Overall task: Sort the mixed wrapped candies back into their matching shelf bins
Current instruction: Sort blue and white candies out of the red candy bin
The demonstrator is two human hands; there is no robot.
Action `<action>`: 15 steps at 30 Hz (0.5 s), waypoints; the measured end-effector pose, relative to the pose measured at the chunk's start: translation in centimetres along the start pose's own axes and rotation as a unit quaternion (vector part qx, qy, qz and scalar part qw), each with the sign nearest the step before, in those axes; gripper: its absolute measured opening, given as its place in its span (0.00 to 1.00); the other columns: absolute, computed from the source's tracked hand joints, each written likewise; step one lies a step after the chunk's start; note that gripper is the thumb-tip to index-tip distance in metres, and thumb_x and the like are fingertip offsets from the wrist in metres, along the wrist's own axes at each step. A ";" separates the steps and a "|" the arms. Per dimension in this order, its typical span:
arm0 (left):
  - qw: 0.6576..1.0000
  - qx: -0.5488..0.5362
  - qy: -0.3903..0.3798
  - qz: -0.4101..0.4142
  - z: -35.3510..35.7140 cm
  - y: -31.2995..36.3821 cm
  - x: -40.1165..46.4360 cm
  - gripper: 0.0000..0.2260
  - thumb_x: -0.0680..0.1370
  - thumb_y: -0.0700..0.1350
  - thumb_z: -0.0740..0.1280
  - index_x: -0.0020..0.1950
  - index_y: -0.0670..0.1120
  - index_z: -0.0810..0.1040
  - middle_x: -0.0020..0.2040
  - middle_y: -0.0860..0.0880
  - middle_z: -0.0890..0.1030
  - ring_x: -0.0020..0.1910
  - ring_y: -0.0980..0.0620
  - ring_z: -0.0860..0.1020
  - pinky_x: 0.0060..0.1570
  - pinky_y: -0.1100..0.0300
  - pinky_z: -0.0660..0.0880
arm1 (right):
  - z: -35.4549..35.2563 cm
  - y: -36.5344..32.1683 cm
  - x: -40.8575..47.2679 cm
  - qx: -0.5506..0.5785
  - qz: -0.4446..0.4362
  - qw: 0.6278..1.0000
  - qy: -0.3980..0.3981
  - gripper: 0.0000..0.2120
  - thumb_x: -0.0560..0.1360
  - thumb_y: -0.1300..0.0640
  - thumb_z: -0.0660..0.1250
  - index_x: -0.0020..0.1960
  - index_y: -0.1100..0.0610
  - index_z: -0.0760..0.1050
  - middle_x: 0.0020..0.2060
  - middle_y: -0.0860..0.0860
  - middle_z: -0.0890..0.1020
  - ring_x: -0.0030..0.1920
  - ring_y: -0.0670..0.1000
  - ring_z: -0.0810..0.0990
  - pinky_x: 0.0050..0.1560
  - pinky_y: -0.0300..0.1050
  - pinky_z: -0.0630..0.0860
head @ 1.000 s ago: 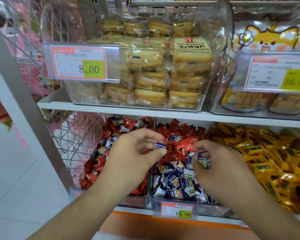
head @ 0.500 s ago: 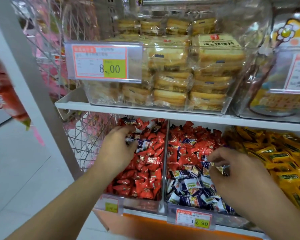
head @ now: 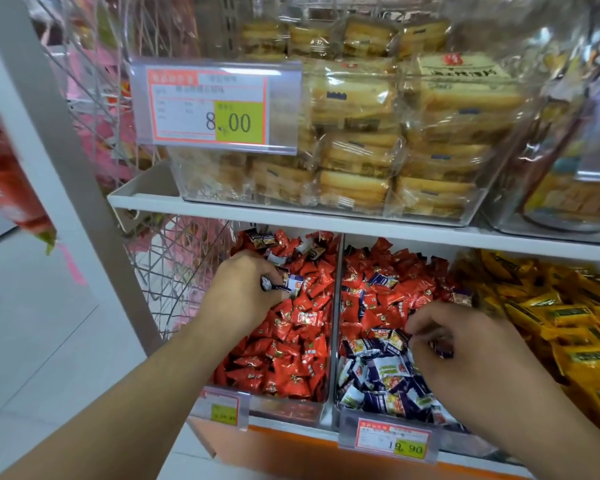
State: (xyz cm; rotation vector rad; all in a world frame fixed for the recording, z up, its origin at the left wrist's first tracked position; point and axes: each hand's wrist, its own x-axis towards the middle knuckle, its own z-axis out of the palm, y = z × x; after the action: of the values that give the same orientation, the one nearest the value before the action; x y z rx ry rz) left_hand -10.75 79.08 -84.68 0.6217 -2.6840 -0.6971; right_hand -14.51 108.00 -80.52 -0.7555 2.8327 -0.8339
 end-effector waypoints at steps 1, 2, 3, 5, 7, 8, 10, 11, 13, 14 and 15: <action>1.000 0.004 0.003 0.003 -0.2 0.0 0.0 0.07 0.72 0.50 0.80 0.46 0.52 0.86 0.57 0.53 0.79 0.56 0.54 0.77 0.52 0.64 0.69 | 0.0 -0.1 -0.1 -0.002 0.000 1.000 -0.002 0.08 0.78 0.55 0.71 0.47 0.42 0.78 0.46 0.38 0.81 0.48 0.39 0.80 0.48 0.36 0.78; 1.000 0.008 0.004 0.006 -0.3 0.0 0.0 0.06 0.73 0.49 0.80 0.46 0.52 0.86 0.56 0.54 0.80 0.55 0.54 0.77 0.51 0.64 0.69 | 0.0 -0.1 -0.2 -0.003 -0.001 1.000 -0.002 0.08 0.78 0.55 0.71 0.46 0.42 0.78 0.46 0.38 0.81 0.47 0.39 0.80 0.47 0.35 0.77; 1.000 0.012 0.003 0.010 -0.5 0.0 -0.1 0.05 0.73 0.48 0.79 0.46 0.51 0.86 0.56 0.54 0.80 0.55 0.54 0.78 0.51 0.64 0.69 | -0.1 -0.1 -0.2 -0.003 -0.003 1.000 -0.003 0.08 0.78 0.55 0.71 0.46 0.42 0.78 0.45 0.38 0.81 0.47 0.39 0.80 0.46 0.33 0.76; 1.000 0.025 -0.005 0.018 -0.6 0.0 -0.1 0.03 0.75 0.46 0.78 0.46 0.50 0.86 0.56 0.53 0.80 0.55 0.53 0.78 0.51 0.64 0.71 | -0.1 -0.1 -0.3 -0.005 -0.005 1.000 -0.006 0.08 0.78 0.56 0.71 0.46 0.42 0.78 0.44 0.36 0.81 0.47 0.38 0.80 0.45 0.30 0.74; 0.999 0.040 -0.006 0.027 -0.7 0.1 -0.1 0.03 0.76 0.42 0.76 0.44 0.49 0.85 0.57 0.52 0.81 0.52 0.53 0.80 0.49 0.63 0.74 | -0.2 -0.1 -0.4 -0.007 -0.006 1.000 -0.009 0.08 0.78 0.55 0.70 0.46 0.42 0.78 0.45 0.36 0.81 0.48 0.38 0.80 0.46 0.31 0.75; 0.998 0.045 0.000 0.031 -0.6 0.1 -0.2 0.04 0.77 0.41 0.75 0.43 0.49 0.84 0.56 0.51 0.81 0.51 0.53 0.80 0.48 0.62 0.75 | -0.3 -0.1 -0.4 -0.008 -0.006 1.000 -0.009 0.08 0.78 0.55 0.70 0.47 0.41 0.78 0.45 0.37 0.81 0.48 0.38 0.80 0.48 0.32 0.76; 0.998 0.043 0.018 0.039 -0.5 -0.2 -0.3 0.06 0.77 0.38 0.74 0.42 0.48 0.84 0.54 0.52 0.82 0.51 0.53 0.80 0.48 0.64 0.73 | -0.4 -0.2 -0.4 -0.006 -0.006 1.000 -0.004 0.07 0.78 0.54 0.70 0.47 0.42 0.78 0.45 0.38 0.81 0.47 0.39 0.80 0.50 0.35 0.78; 0.998 0.039 0.033 0.043 -0.5 -0.4 -0.3 0.06 0.77 0.38 0.74 0.42 0.48 0.84 0.53 0.52 0.82 0.50 0.54 0.80 0.48 0.66 0.72 | -0.4 -0.2 -0.4 -0.006 -0.007 1.000 -0.002 0.07 0.78 0.55 0.70 0.47 0.42 0.78 0.44 0.38 0.81 0.47 0.39 0.80 0.49 0.35 0.78; 0.996 0.024 0.070 0.041 -0.8 -0.6 -0.5 0.06 0.77 0.38 0.74 0.42 0.49 0.84 0.51 0.53 0.82 0.47 0.57 0.78 0.47 0.66 0.72 | -0.3 -0.3 -0.3 -0.008 -0.006 1.000 -0.002 0.07 0.78 0.55 0.69 0.47 0.43 0.78 0.43 0.39 0.82 0.46 0.39 0.80 0.46 0.31 0.76; 0.996 0.008 0.086 0.030 -1.0 -0.6 -0.6 0.07 0.77 0.39 0.74 0.42 0.50 0.84 0.50 0.55 0.82 0.45 0.58 0.77 0.45 0.66 0.73 | -0.3 -0.3 -0.2 -0.010 -0.005 1.000 -0.003 0.07 0.78 0.55 0.69 0.46 0.43 0.78 0.43 0.39 0.82 0.45 0.38 0.80 0.44 0.30 0.74; 0.995 -0.014 0.100 0.015 -1.3 -0.5 -0.7 0.07 0.78 0.41 0.74 0.42 0.51 0.83 0.50 0.56 0.82 0.44 0.59 0.77 0.44 0.65 0.73 | -0.2 -0.4 -0.1 -0.013 -0.006 1.000 -0.005 0.07 0.78 0.55 0.69 0.46 0.43 0.78 0.43 0.38 0.82 0.45 0.38 0.79 0.42 0.28 0.73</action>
State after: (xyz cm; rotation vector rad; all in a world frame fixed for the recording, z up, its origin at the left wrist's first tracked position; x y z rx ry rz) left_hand -9.44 78.50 -83.96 0.6085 -2.4905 -0.6292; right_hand -14.29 107.92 -80.16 -0.7769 2.8388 -0.7946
